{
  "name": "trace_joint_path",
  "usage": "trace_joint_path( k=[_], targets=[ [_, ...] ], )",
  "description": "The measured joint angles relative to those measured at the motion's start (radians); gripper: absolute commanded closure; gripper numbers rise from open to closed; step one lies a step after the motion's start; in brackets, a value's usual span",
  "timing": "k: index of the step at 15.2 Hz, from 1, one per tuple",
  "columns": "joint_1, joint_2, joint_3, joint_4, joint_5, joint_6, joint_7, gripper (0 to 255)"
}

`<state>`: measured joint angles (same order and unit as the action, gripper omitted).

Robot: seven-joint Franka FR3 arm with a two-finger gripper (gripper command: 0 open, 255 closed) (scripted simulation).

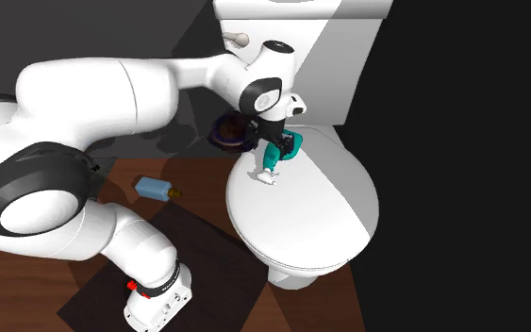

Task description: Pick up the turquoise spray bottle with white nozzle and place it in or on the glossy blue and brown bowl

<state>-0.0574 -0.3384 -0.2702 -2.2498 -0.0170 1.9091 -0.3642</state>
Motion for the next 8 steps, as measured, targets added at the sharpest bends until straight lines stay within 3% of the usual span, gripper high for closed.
trace_joint_path(
  k=[8],
  targets=[
    [0.000, 0.037, -0.014, -0.056, 0.012, 0.110, -0.017, 0]
  ],
)
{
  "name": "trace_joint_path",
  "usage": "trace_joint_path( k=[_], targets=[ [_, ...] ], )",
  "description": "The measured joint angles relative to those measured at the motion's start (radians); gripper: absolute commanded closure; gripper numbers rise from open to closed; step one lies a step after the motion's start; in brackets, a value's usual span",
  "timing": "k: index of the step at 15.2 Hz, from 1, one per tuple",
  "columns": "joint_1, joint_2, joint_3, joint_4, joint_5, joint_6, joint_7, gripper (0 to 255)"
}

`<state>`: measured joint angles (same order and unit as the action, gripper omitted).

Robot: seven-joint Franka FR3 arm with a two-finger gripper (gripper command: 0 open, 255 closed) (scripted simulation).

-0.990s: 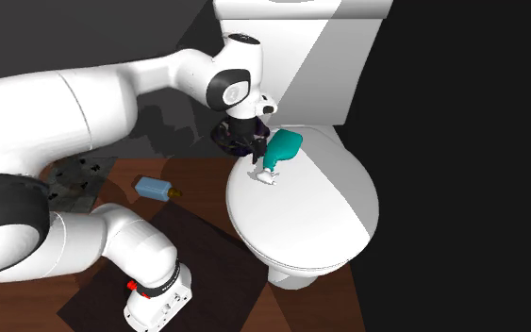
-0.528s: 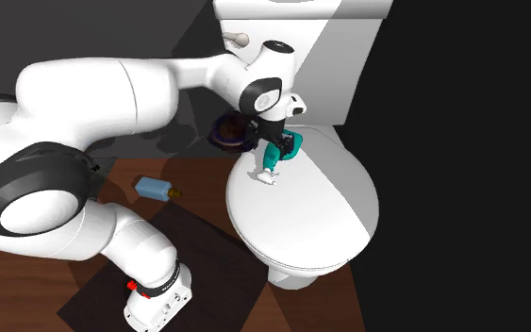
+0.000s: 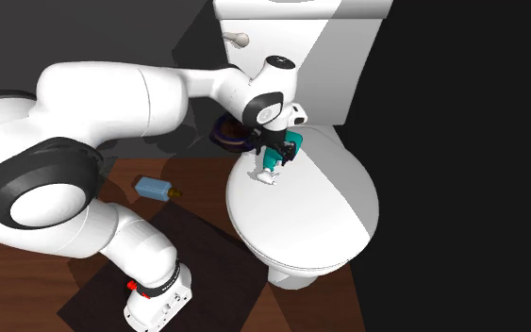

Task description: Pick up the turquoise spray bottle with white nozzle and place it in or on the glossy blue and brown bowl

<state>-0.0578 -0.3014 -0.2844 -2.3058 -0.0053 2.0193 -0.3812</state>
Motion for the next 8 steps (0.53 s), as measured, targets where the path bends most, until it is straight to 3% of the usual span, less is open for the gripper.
trace_joint_path(
  k=[6, 7, 8],
  targets=[
    [0.000, 0.000, -0.003, -0.004, 0.000, 0.013, 0.000, 0],
    [0.000, 0.000, -0.003, -0.005, 0.000, 0.013, 0.000, 255],
    [0.000, -0.002, -0.003, -0.005, 0.000, 0.013, 0.001, 255]
  ],
)
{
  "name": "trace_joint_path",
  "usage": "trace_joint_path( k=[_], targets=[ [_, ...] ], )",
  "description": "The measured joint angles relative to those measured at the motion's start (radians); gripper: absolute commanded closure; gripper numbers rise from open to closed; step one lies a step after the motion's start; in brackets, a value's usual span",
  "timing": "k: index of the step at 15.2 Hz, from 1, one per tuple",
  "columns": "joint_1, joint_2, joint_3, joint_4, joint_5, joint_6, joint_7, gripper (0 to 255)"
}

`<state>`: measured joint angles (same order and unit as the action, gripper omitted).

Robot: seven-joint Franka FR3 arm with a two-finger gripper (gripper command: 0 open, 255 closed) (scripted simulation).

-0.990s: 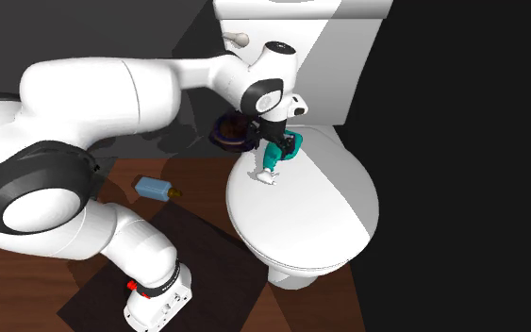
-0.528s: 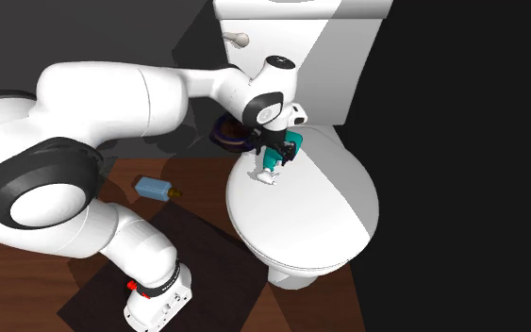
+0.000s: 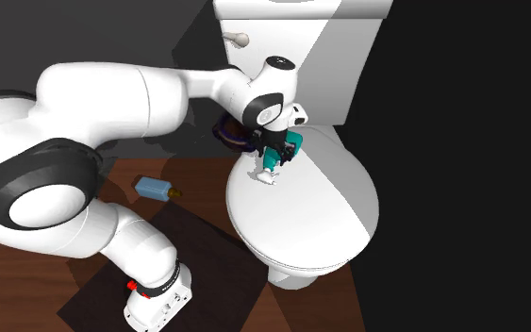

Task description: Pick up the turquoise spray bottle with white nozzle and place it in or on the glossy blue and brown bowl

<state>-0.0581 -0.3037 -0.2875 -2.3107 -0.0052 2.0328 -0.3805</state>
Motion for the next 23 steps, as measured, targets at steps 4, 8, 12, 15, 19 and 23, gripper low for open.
trace_joint_path(
  k=[4, 8, 12, 15, 19, 23],
  targets=[
    [0.004, 0.005, 0.005, -0.003, 0.001, -0.004, 0.005, 255],
    [0.005, 0.005, 0.007, -0.002, 0.001, -0.004, 0.007, 255],
    [0.004, 0.002, 0.005, 0.017, 0.000, -0.032, 0.003, 255],
    [0.003, -0.007, 0.007, 0.045, -0.002, -0.069, 0.005, 255],
    [0.003, -0.020, 0.011, 0.092, -0.005, -0.127, 0.010, 255],
    [0.005, -0.025, 0.015, 0.139, -0.004, -0.180, 0.015, 255]
  ],
)
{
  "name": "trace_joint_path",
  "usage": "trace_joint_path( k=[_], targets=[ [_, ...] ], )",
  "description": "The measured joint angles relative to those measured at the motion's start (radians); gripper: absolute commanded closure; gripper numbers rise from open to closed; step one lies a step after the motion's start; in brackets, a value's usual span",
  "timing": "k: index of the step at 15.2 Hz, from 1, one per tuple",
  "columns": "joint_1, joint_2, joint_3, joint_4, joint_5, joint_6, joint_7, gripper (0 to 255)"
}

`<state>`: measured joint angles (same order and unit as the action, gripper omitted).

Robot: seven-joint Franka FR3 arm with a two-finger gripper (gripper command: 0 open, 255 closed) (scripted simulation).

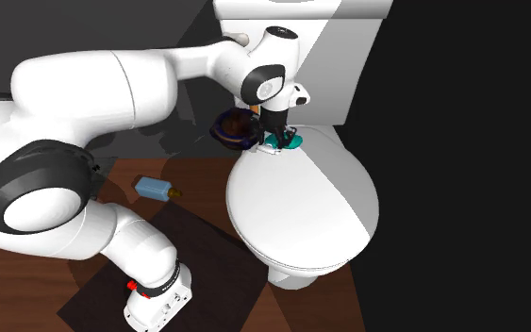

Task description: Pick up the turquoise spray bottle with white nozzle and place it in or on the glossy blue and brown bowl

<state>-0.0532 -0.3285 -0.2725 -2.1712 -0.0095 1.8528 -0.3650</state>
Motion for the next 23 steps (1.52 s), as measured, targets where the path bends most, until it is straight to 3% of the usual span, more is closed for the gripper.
trace_joint_path(
  k=[19, 23],
  targets=[
    [0.007, 0.012, 0.009, 0.262, 0.006, -0.250, 0.012, 255],
    [0.032, -0.017, 0.064, 0.245, 0.017, -0.259, 0.090, 255]
  ],
)
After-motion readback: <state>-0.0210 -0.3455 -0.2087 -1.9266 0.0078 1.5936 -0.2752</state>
